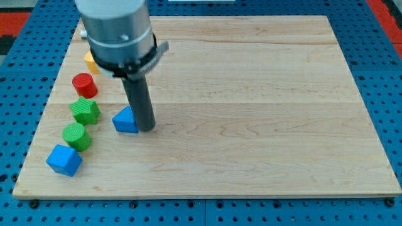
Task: Push blue triangle below the yellow heart
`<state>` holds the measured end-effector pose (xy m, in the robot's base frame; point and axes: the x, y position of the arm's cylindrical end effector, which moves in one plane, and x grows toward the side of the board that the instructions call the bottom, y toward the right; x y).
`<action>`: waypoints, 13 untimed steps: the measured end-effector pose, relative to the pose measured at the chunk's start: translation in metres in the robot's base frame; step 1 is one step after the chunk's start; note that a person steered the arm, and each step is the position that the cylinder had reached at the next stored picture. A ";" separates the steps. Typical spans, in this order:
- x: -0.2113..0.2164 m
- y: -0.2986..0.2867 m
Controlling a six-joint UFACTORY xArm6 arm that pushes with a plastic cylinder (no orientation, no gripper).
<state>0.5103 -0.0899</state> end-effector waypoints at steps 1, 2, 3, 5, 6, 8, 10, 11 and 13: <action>0.011 0.003; -0.013 -0.029; -0.053 -0.031; -0.038 -0.033; -0.032 -0.044; -0.072 -0.081; -0.092 -0.086; -0.113 -0.087; -0.136 -0.095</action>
<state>0.3741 -0.1844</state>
